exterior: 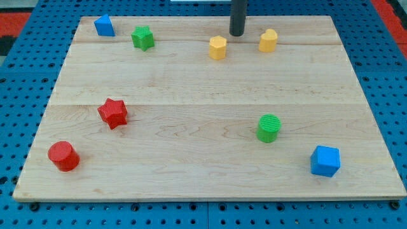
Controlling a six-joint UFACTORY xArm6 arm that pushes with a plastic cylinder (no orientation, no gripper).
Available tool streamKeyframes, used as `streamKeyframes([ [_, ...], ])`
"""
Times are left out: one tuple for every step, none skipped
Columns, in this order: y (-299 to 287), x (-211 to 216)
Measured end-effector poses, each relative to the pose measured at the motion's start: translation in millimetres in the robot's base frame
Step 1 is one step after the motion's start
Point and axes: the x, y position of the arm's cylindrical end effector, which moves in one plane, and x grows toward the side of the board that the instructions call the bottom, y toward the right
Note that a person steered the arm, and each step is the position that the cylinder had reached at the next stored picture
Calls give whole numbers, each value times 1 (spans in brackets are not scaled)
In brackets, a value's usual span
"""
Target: Slide yellow heart left a bit
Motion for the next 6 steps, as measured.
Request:
streamKeyframes([
  [23,-6],
  [72,-6],
  [114,-2],
  [112,23],
  [94,49],
  [66,58],
])
